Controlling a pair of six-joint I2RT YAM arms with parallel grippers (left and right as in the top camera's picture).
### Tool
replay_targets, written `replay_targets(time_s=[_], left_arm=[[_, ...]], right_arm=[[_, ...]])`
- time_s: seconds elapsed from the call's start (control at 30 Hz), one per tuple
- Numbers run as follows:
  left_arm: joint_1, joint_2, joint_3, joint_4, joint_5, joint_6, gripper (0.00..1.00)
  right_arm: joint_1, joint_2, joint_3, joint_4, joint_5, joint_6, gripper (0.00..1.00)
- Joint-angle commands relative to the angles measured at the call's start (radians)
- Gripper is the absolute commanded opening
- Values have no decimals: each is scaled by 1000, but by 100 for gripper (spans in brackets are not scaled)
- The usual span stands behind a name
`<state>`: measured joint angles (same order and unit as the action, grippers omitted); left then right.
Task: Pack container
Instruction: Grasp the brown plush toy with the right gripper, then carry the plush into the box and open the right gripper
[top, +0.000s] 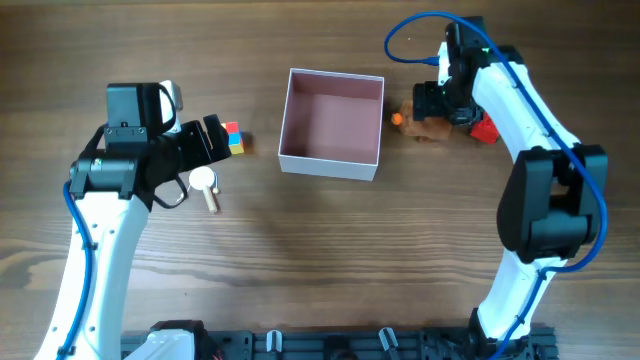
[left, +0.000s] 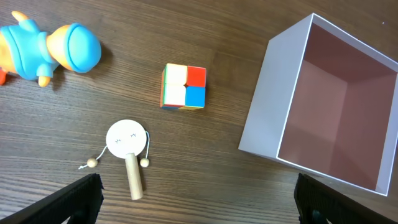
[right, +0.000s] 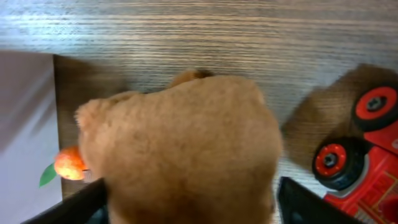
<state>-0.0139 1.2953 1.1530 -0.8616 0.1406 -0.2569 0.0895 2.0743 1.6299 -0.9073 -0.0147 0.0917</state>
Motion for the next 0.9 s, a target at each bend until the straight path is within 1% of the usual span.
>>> replay_targets(time_s=[0.0,0.03,0.1,0.13,0.17,0.2,0.23,0.3,0.4,0.43,0.47,0.67,0.77,0.87], left_arm=[[-1,5,18,0,15,6,100],[-1,5,18,0,15,6,100],[-1,5,18,0,15,6,100],[-1,5,18,0,15,6,100],[-1,5,18,0,15,6,100],[-1,5,18,0,15,6,100],[-1,5,18,0,15,6,100],[-1,5,18,0,15,6,100],[-1,5,18,0,15,6,100],[-1,5,18,0,15,6,100],[-1,5,18,0,15,6,100],[-1,5,18,0,15,6,100],[-1,5,18,0,15,6,100],[-1,5,18,0,15,6,100]], right_arm=[[10,23,14,-7,2,17,57],[10,23,14,-11,-9,16,49],[11,23,14,-29,-16,16,39],[11,23,14,-40,-16,16,38],[11,23,14,-47,-16,16,40],[11,23,14,-51,-16,16,53],[11,23,13,-51,-16,16,57],[11,23,12,-49,-16,16,59],[11,28,12,-48,-16,23,39],[11,30,11,-51,-16,24,28],[11,30,11,-58,-15,32,5],[12,-12,12,-107,-8,49,4],[20,-115,12,-114,-8,78,4],[55,-256,14,-114,-8,126,4]])
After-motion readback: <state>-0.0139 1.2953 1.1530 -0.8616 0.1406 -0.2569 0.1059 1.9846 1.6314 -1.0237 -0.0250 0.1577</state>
